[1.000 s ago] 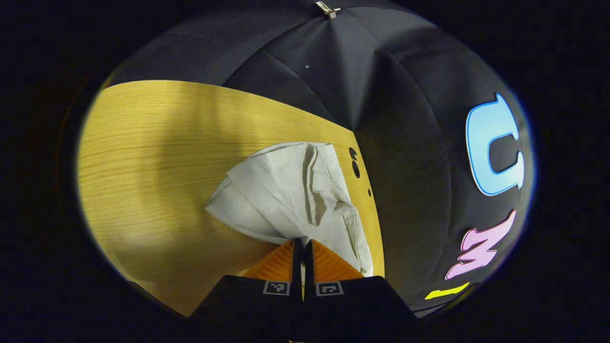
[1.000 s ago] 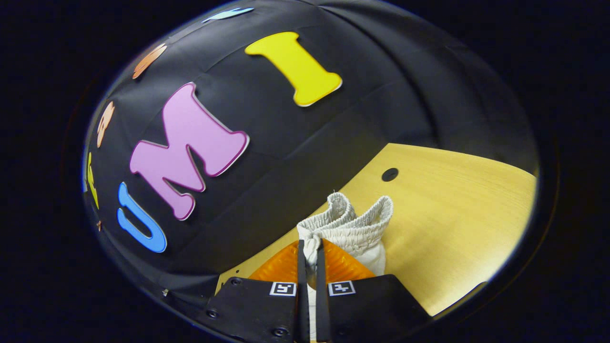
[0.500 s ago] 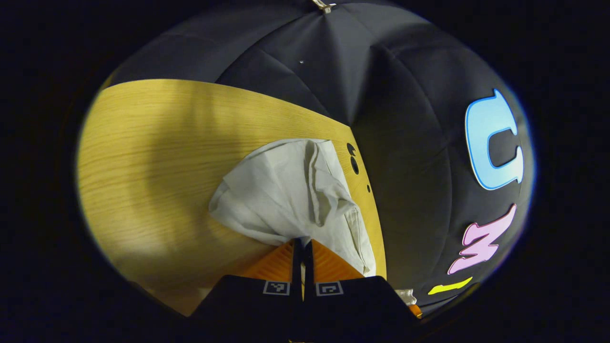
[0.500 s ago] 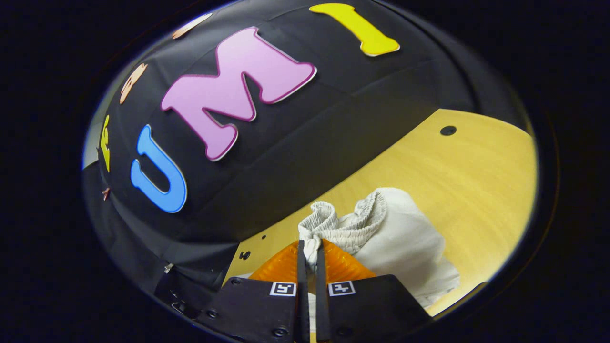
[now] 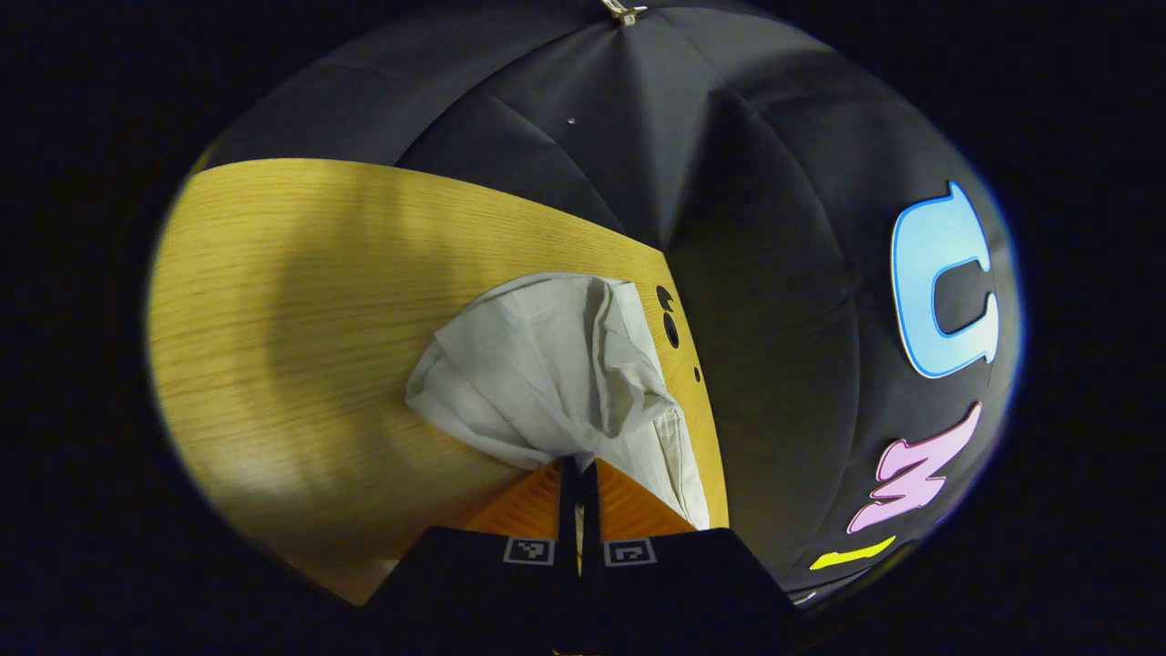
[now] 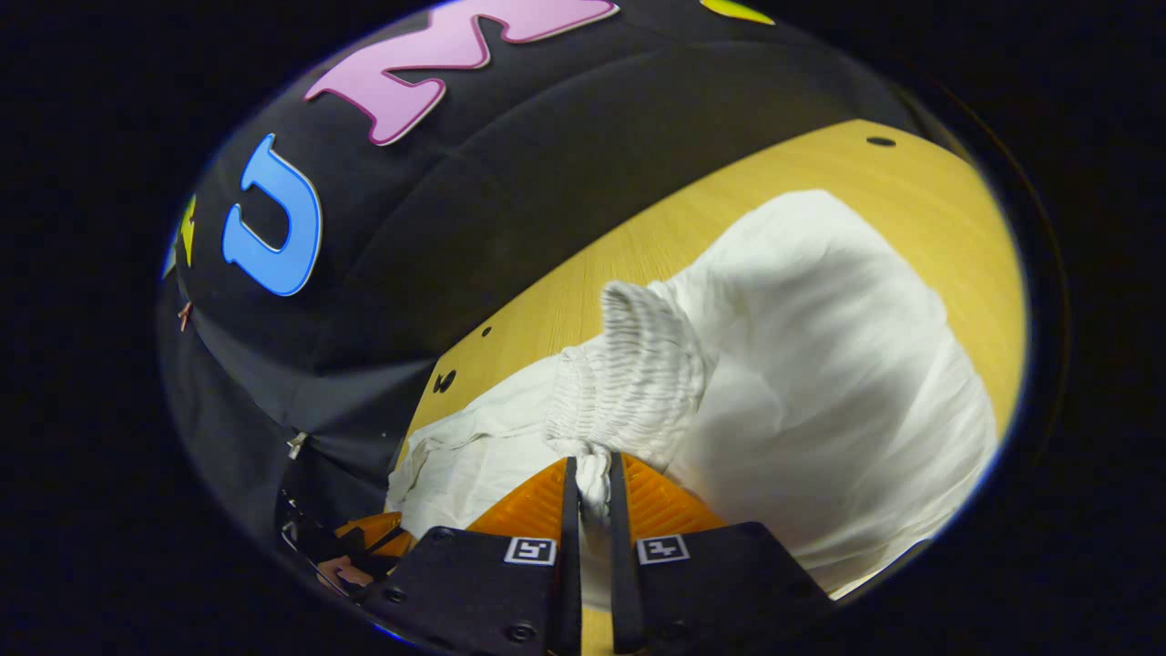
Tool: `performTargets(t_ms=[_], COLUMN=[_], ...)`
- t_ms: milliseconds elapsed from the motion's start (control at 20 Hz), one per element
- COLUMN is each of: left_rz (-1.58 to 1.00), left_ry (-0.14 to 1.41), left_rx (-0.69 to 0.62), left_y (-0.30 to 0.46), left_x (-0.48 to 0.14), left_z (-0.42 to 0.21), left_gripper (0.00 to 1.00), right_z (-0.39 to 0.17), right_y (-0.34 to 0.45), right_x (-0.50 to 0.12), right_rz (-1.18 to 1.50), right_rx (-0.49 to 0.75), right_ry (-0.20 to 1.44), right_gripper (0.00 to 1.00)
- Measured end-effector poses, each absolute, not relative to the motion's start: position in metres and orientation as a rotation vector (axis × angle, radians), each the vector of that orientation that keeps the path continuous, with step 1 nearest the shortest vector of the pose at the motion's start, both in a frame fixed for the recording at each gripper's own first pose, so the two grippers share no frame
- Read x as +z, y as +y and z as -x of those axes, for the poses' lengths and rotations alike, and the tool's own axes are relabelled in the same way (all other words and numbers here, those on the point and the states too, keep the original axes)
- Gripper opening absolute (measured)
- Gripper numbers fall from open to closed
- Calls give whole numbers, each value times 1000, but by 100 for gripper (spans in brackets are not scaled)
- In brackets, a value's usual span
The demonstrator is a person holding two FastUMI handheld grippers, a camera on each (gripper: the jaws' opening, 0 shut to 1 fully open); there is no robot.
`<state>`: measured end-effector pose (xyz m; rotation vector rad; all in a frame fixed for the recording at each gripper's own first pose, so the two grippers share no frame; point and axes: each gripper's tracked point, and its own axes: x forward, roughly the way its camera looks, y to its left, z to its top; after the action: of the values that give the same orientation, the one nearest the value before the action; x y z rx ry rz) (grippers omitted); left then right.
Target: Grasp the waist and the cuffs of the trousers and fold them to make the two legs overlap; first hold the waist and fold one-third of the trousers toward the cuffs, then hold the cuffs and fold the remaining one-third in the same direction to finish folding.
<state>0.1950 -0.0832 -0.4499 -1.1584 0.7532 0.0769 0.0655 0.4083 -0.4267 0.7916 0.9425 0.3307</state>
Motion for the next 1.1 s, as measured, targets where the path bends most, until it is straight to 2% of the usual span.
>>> performTargets(t_ms=[50, 100, 150, 200, 250, 300, 400, 750, 850, 900, 1100], left_rz=[1165, 1169, 1169, 1171, 1177, 1181, 1185, 1189, 1125, 1097, 978], left_ry=[753, 751, 750, 749, 747, 744, 742, 604, 541, 507, 472], left_rx=[78, 81, 81, 81, 79, 77, 70, 11, -64, -118, -369], left_y=[-84, -84, -85, -85, -86, -86, -88, -92, -104, -115, -197], left_x=[-450, -450, -451, -450, -450, -450, -450, -411, -385, -370, -327], left_z=[-195, -196, -197, -199, -200, -201, -202, -222, -232, -236, -234], left_gripper=[5, 5, 5, 5, 5, 6, 5, 6, 1, 5, 5], right_z=[-67, -67, -67, -67, -69, -71, -74, -82, -83, -82, -84], right_y=[409, 410, 411, 410, 407, 403, 385, 310, 290, 281, 246], right_x=[-422, -418, -413, -405, -384, -371, -358, -350, -351, -351, -347], right_rz=[-826, -859, -885, -912, -980, -1015, -1023, -968, -956, -952, -959], right_rx=[332, 342, 350, 357, 378, 389, 396, 297, 266, 253, 203], right_ry=[945, 948, 947, 933, 886, 857, 801, 733, 724, 720, 692], right_gripper=[22, 37, 16, 40, 55, 41, 46, 46, 46, 46, 46])
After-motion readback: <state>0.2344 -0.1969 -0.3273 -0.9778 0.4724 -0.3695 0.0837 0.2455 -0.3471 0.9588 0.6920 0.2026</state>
